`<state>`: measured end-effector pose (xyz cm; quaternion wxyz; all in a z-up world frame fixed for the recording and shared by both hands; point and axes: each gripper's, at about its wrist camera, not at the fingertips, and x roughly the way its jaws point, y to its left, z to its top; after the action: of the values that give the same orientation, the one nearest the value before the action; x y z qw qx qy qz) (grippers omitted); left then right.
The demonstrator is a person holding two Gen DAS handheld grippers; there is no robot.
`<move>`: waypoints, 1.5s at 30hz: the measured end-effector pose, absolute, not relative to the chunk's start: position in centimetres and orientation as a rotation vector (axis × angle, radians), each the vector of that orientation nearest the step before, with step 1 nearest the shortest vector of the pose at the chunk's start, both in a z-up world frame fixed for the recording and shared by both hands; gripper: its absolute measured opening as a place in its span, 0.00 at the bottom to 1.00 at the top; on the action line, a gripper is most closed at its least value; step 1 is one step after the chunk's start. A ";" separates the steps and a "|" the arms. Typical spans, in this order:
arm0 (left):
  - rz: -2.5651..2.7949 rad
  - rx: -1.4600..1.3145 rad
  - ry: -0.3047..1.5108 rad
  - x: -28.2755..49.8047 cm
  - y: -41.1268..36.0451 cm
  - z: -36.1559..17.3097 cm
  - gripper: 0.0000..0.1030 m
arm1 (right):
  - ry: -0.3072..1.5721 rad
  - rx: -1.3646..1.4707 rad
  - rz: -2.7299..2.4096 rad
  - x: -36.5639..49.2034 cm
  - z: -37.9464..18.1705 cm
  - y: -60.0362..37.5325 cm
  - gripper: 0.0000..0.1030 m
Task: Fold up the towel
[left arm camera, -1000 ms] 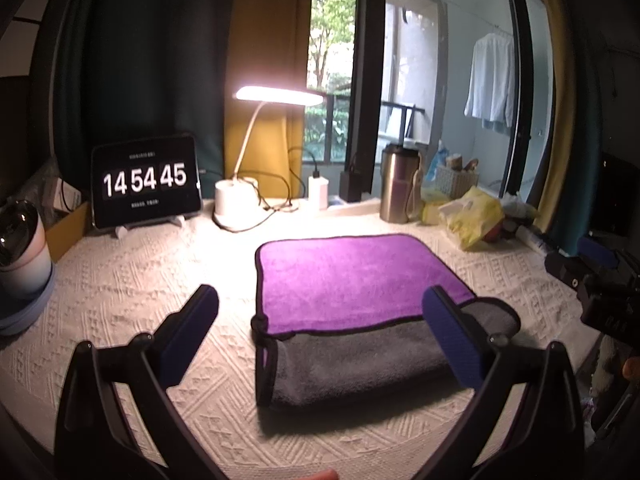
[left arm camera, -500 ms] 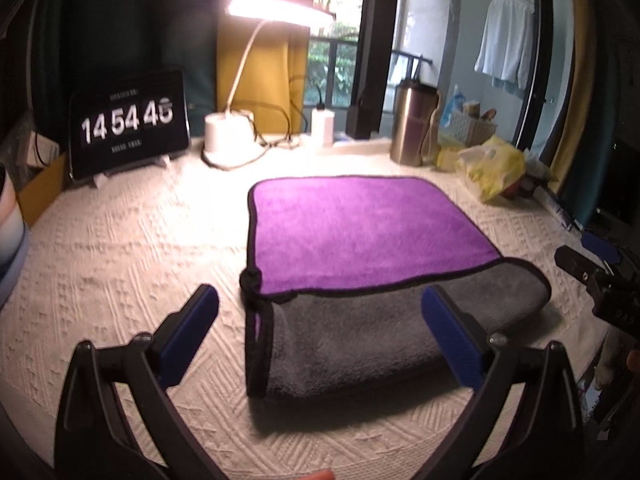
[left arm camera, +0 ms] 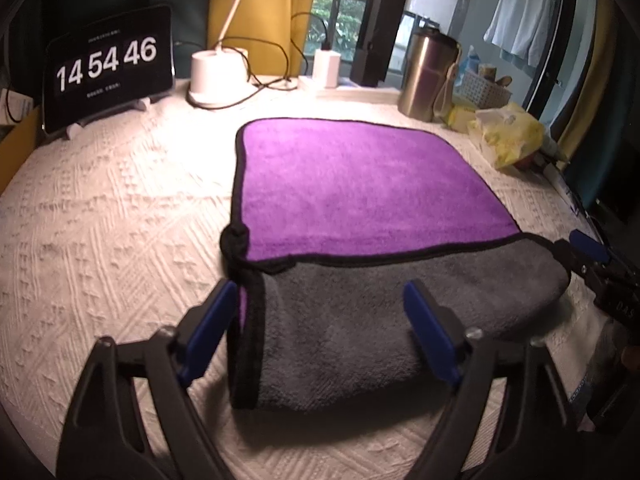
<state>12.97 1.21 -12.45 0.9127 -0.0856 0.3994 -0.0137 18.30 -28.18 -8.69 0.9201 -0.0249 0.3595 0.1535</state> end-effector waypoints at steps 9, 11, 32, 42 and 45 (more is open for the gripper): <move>-0.018 -0.156 0.863 13.4 1.1 -13.0 0.51 | 0.806 -0.082 0.356 19.3 -9.7 -27.3 0.59; -0.011 -0.157 0.866 13.4 1.3 -13.0 0.46 | 0.824 -0.099 0.359 19.5 -10.0 -27.0 0.48; -0.024 -0.132 0.779 12.6 1.0 -10.4 0.16 | 0.726 -0.178 0.359 18.8 -8.4 -26.4 0.05; -0.027 -0.141 0.723 12.6 1.1 -8.4 0.16 | 0.671 -0.176 0.355 19.0 -6.4 -26.2 0.05; -0.027 -0.139 0.705 12.8 1.1 -7.7 0.16 | 0.650 -0.172 0.353 19.2 -5.7 -26.1 0.05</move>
<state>12.80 1.08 -7.75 0.9360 -0.0682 0.3450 -0.0132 19.22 -26.13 -5.67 0.9287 -0.0838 0.3174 0.1725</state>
